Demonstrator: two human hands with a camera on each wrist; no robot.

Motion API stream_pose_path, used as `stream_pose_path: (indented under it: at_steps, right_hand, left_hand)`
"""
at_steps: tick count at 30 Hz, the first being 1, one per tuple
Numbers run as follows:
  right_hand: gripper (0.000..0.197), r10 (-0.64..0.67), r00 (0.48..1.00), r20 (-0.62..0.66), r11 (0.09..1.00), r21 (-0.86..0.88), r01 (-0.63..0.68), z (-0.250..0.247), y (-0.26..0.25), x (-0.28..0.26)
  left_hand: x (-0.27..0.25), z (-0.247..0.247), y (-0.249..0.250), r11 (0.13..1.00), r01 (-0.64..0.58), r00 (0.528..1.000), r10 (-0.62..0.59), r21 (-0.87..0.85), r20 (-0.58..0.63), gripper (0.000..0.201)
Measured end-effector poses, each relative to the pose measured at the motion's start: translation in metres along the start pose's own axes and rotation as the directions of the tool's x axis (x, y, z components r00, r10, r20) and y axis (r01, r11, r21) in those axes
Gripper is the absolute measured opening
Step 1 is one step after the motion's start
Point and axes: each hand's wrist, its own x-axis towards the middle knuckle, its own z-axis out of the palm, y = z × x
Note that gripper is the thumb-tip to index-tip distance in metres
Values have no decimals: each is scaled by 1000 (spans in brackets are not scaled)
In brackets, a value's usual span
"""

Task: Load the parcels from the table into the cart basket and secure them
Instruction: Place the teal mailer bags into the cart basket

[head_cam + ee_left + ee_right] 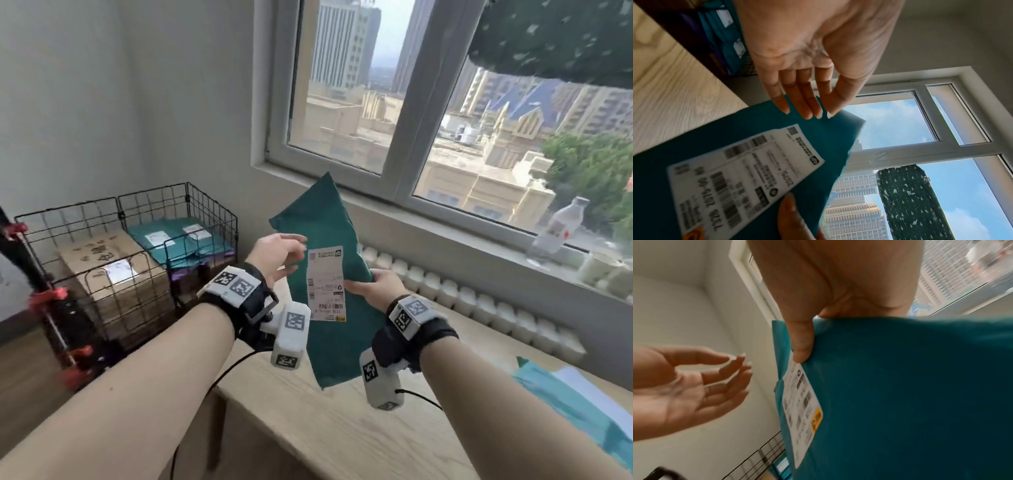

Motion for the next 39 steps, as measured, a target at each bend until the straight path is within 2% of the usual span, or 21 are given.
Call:
stream_pose_path:
  at_steps: [4,7,12,14,16,17,19,22,24,25,28,30,33,35,37,39]
  right_hand:
    - [29,-28,985,168,988,-142,52,42,-27,3]
    - [28,-77,959,271,969,-206,136,67,-45,9]
    - [14,-156,920,361,928,-265,262,102,-70,38]
    - [16,-193,904,381,899,-302,319,116,-77,57]
    - [22,-211,893,397,881,-318,349,128,-84,80]
    - [25,-212,889,406,876,-324,357,133,-88,92]
    - [24,-213,882,421,866,-336,370,141,-98,118]
    - [21,-246,873,421,874,-293,387,152,-111,156]
    - [25,-270,882,386,898,-230,376,159,-114,183]
    - [35,-271,895,355,915,-195,354,163,-114,196]
    - [59,-210,953,218,965,-112,238,174,-107,237]
    - [61,-124,978,169,988,-73,138,183,-100,258]
    - [61,-13,984,180,997,-69,26,200,-94,273]
    - [56,43,970,238,998,-50,-32,216,-97,279]
    - [42,67,955,290,997,23,-77,235,-104,285]
    - [24,90,938,335,982,128,-140,253,-114,292]
  left_hand:
    - [-4,-28,11,990,-116,993,113,79,42,28]
    - [1,-45,12,912,-191,982,180,363,65,37]
    - [21,-74,13,657,-171,985,134,734,109,59]
    - [38,-84,13,473,-172,985,80,864,153,58]
    - [58,-93,14,237,-155,988,38,959,151,44]
    - [68,-98,16,150,-130,991,17,980,129,37]
    - [90,-108,22,59,-81,996,-20,995,82,26]
    - [124,-120,32,31,-28,999,-37,999,29,23]
    - [147,-127,36,35,29,999,-22,999,-28,20]
    - [156,-132,37,46,68,998,-9,997,-67,18]
    - [181,-154,40,145,196,979,28,970,-202,22]
    - [193,-172,41,265,262,959,31,928,-280,22]
    - [206,-199,40,539,353,905,12,765,-426,38]
    - [209,-213,42,709,348,872,-5,613,-489,29]
    - [213,-225,45,823,325,847,-34,466,-530,20]
    - [217,-236,50,907,279,841,-72,316,-536,16]
